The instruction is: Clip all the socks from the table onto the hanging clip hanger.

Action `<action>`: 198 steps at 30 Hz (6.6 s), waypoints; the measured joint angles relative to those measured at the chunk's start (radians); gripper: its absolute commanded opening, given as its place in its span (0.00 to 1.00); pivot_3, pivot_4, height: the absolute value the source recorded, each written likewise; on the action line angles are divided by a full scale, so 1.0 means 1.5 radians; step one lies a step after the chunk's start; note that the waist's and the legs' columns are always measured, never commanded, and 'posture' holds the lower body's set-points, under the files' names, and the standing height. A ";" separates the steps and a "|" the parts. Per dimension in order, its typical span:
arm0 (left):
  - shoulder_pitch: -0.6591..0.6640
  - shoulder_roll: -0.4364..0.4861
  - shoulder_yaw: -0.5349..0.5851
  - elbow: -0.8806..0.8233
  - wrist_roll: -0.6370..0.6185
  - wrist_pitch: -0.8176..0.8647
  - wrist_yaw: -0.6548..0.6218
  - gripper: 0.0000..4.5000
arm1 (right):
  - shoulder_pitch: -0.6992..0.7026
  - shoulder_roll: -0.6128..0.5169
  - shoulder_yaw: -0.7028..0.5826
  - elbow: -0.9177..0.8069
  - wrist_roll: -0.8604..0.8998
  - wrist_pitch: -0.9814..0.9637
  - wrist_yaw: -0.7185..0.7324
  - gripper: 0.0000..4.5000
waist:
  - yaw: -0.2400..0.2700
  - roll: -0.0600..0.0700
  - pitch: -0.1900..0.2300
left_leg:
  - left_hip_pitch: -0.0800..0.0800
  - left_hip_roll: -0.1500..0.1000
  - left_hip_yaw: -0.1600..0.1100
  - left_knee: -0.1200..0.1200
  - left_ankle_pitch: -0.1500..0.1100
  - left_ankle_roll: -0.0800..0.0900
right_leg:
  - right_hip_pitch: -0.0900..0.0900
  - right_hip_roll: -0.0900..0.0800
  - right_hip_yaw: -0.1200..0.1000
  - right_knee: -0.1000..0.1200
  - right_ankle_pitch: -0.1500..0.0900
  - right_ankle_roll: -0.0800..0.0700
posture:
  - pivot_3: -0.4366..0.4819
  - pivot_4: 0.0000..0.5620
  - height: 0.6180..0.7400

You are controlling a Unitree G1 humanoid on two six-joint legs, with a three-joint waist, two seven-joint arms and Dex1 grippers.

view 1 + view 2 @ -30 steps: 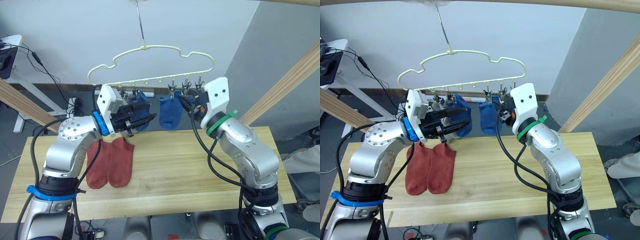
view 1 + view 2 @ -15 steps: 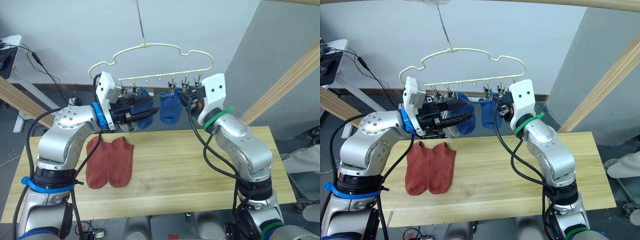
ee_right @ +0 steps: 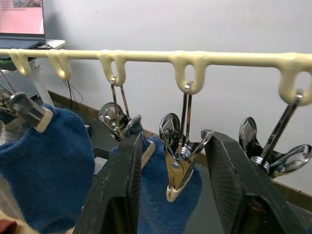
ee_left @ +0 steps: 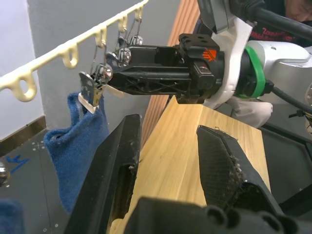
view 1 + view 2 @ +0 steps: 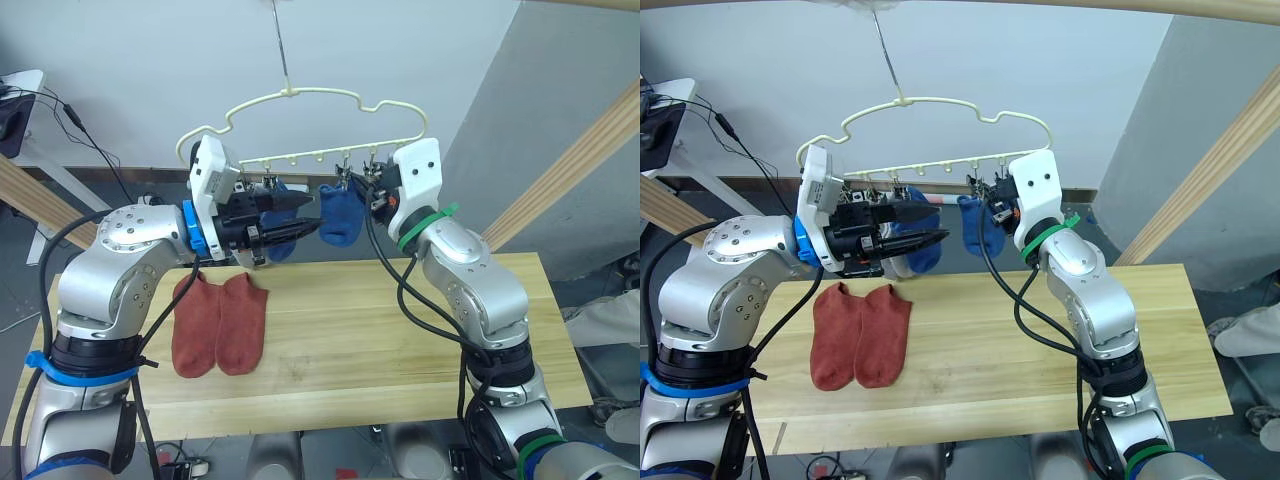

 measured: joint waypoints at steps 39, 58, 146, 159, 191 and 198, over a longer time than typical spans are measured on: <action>0.000 -0.025 0.006 -0.003 0.002 -0.012 0.050 0.46 | -0.025 0.057 -0.011 0.054 0.002 -0.044 -0.001 0.01 | 0.001 0.000 0.000 | 0.000 0.000 0.000 0.000 0.000 0.000 | 0.000 -0.001 0.000 0.000 0.000 0.000 | 0.44 0.56 0.96; 0.362 -0.068 0.019 0.120 0.271 -0.247 0.226 0.96 | -0.032 0.046 -0.029 0.063 0.008 -0.035 0.009 0.01 | 0.003 0.000 0.000 | 0.000 0.000 0.000 0.000 0.000 0.000 | -0.001 -0.003 0.000 0.000 0.000 0.000 | 0.44 0.59 0.96; -0.020 -0.302 -0.034 0.223 0.068 0.004 0.155 0.00 | -0.013 0.058 -0.012 0.006 0.009 0.014 0.020 0.01 | -0.002 0.000 0.000 | 0.000 0.000 0.001 0.000 0.000 0.000 | -0.001 -0.002 0.000 0.000 0.000 0.000 | 0.37 0.59 0.96; -0.021 -0.306 -0.033 0.207 0.047 0.018 0.153 0.00 | -0.007 0.060 -0.009 0.006 0.009 0.014 0.020 0.01 | -0.002 0.000 0.000 | 0.000 0.000 0.001 0.000 0.000 0.000 | -0.001 -0.002 0.000 0.000 0.000 0.000 | 0.38 0.59 0.96; -0.021 -0.283 -0.058 0.235 0.140 -0.086 0.166 0.62 | 0.072 -0.053 -0.041 -0.165 0.089 0.124 0.085 0.68 | -0.001 0.000 0.000 | 0.000 -0.001 0.001 0.000 0.000 0.000 | -0.001 -0.001 0.000 0.000 0.000 0.000 | 0.36 0.59 0.96; 0.029 -0.194 -0.087 0.199 0.165 -0.102 0.092 0.63 | 0.105 -0.080 -0.040 -0.173 0.077 0.127 0.068 0.60 | -0.003 0.000 0.000 | 0.000 0.000 0.001 0.000 0.000 0.000 | -0.001 -0.001 0.000 0.000 0.000 0.000 | 0.36 0.59 0.96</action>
